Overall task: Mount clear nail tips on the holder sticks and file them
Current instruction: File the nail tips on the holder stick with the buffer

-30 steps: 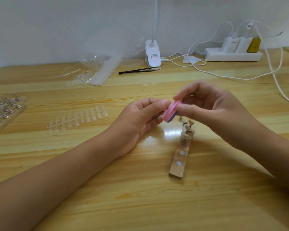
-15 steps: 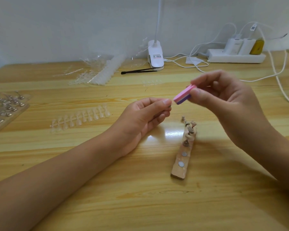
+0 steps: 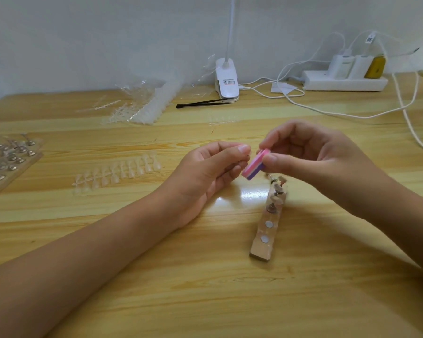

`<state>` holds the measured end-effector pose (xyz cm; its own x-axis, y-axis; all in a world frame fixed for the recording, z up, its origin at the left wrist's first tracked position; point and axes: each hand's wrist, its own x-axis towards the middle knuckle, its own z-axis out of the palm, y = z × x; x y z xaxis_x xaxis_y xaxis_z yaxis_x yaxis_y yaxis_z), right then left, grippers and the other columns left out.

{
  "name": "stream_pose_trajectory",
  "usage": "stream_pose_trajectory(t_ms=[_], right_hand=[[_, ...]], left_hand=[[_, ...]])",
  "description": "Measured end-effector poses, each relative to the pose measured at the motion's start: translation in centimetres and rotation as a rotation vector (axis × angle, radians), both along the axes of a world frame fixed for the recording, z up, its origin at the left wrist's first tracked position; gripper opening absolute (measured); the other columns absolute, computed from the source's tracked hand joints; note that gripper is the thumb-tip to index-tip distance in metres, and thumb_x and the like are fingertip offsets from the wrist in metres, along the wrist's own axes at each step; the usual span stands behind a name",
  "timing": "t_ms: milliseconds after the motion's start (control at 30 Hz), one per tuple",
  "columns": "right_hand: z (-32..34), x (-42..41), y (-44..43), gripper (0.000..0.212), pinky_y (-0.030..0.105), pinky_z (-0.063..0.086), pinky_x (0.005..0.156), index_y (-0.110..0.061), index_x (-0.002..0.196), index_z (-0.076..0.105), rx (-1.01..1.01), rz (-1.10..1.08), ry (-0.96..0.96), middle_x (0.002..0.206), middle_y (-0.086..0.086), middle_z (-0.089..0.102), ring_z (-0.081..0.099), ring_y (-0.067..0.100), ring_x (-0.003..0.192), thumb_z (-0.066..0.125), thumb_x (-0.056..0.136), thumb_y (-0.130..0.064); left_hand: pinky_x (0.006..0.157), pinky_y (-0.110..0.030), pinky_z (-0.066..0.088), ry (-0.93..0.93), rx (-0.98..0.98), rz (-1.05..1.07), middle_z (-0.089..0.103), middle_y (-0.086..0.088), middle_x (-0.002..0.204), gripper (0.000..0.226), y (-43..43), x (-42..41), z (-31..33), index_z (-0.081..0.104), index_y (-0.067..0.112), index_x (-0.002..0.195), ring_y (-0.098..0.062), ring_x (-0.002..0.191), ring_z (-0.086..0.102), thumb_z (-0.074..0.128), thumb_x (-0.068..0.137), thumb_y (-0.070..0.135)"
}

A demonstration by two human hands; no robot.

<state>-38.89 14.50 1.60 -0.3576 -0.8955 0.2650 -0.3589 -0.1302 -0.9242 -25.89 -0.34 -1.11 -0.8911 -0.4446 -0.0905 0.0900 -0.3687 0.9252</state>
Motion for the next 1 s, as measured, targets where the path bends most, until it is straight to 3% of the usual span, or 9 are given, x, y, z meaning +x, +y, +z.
stream_pose_trajectory(t_ms=[167,333,600,700,833,1000], right_hand=[[0.3,-0.8,0.1,0.022,0.031,0.055,0.092,-0.017,0.098,0.065,-0.223,-0.162,-0.151,0.09,-0.004,0.071,0.069,0.016,0.093,0.069,0.077,-0.023],[-0.1,0.0,0.1,0.024,0.036,0.058,0.086,-0.012,0.097,0.068,-0.028,-0.043,-0.034,0.094,0.008,0.074,0.072,0.023,0.092,0.071,0.076,-0.023],[0.3,-1.6,0.2,0.023,0.026,0.055,0.089,-0.012,0.097,0.064,-0.237,-0.224,-0.244,0.087,-0.005,0.07,0.07,0.015,0.093,0.07,0.077,-0.021],[0.2,-1.9,0.1,0.021,0.024,0.055,0.087,-0.012,0.098,0.064,-0.232,-0.204,-0.277,0.085,-0.006,0.07,0.07,0.013,0.092,0.069,0.079,-0.019],[-0.1,-1.8,-0.1,0.021,0.022,0.055,0.083,-0.011,0.098,0.066,-0.212,-0.182,-0.305,0.082,-0.006,0.07,0.07,0.012,0.088,0.069,0.078,-0.018],[-0.2,-2.3,-0.1,0.022,0.022,0.055,0.082,-0.011,0.099,0.066,-0.187,-0.182,-0.335,0.083,-0.004,0.07,0.069,0.011,0.086,0.069,0.078,-0.018]], left_hand=[[0.07,-0.013,0.053,-0.006,-0.018,-0.001,0.07,0.003,0.079,0.033,0.1,0.0,0.1,0.069,0.008,0.095,-0.004,0.072,0.065,0.074,0.068,0.026],[0.073,-0.013,0.053,-0.001,-0.058,-0.014,0.07,0.001,0.082,0.032,0.1,0.0,0.0,0.069,0.008,0.096,-0.003,0.071,0.064,0.073,0.07,0.026],[0.074,-0.015,0.052,-0.021,-0.189,-0.083,0.071,0.003,0.083,0.022,0.3,0.3,0.1,0.074,0.014,0.093,-0.005,0.076,0.066,0.08,0.075,0.024],[0.074,-0.017,0.053,0.023,-0.248,-0.049,0.073,0.002,0.084,0.024,0.6,0.7,0.1,0.069,0.015,0.103,-0.008,0.08,0.068,0.07,0.081,0.025],[0.069,-0.022,0.053,0.078,-0.549,-0.064,0.073,-0.001,0.079,0.009,1.4,1.8,0.2,0.063,0.014,0.092,-0.014,0.075,0.069,0.065,0.089,0.022],[0.064,-0.033,0.055,0.046,-1.018,-0.171,0.07,0.005,0.074,0.009,2.4,2.5,-0.3,0.066,0.016,0.086,-0.013,0.068,0.068,0.067,0.091,0.023]])
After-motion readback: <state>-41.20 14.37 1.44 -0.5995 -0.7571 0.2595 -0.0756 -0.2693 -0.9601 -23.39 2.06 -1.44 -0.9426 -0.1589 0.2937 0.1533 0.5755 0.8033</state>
